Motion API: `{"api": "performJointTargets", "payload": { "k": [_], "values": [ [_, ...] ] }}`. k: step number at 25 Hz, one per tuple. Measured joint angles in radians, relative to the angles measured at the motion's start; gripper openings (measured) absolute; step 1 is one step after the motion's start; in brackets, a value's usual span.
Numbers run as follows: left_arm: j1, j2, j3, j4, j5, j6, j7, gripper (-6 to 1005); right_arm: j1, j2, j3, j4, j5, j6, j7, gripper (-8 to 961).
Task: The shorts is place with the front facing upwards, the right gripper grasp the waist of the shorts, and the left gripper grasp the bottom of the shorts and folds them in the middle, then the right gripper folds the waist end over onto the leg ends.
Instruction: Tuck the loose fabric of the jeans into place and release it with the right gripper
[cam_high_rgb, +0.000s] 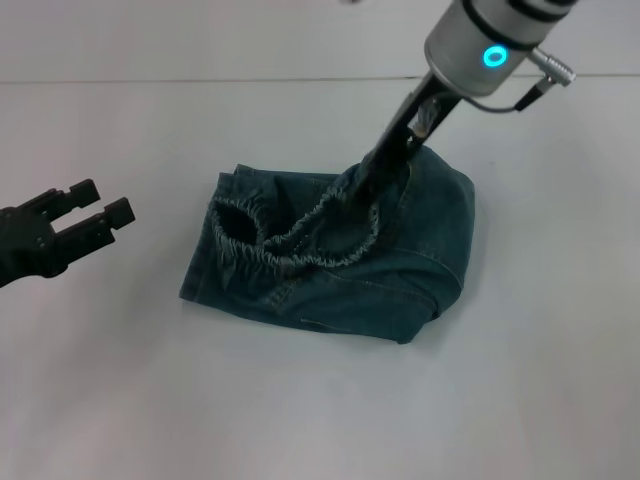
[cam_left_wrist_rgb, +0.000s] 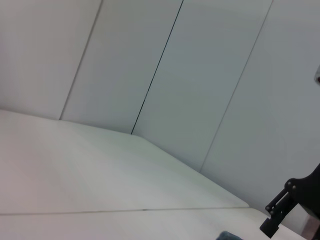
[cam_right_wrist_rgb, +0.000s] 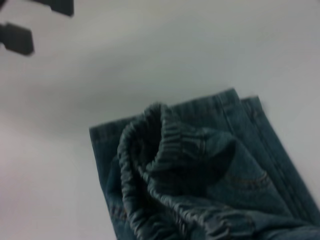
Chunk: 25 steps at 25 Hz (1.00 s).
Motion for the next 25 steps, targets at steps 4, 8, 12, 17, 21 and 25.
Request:
{"api": "performJointTargets", "payload": {
  "k": [4, 8, 12, 17, 21, 25],
  "values": [
    [0.012, 0.003, 0.017, 0.007, 0.007, 0.011, -0.013, 734, -0.004, 0.03, 0.0, 0.001, -0.046, 0.005, 0.001, 797],
    [0.025, 0.002, 0.018, 0.008, 0.008, 0.013, -0.012, 734, -0.007, 0.042, -0.004, 0.013, -0.057, 0.038, 0.002, 792],
    [0.029, -0.001, 0.018, 0.004, 0.008, 0.013, -0.008, 734, -0.008, 0.044, -0.004, 0.032, -0.054, 0.082, -0.001, 752],
    [0.034, -0.003, 0.018, 0.003, 0.009, 0.012, -0.001, 734, -0.003, 0.044, -0.006, 0.06, -0.054, 0.111, -0.006, 569],
    [0.035, -0.003, 0.018, 0.003, 0.01, 0.012, 0.001, 734, -0.004, 0.045, -0.009, 0.063, -0.053, 0.127, -0.007, 371],
    [0.035, -0.004, 0.018, 0.003, 0.01, 0.011, 0.002, 734, -0.005, 0.046, -0.01, 0.063, -0.049, 0.145, -0.015, 95]
  ]
}}
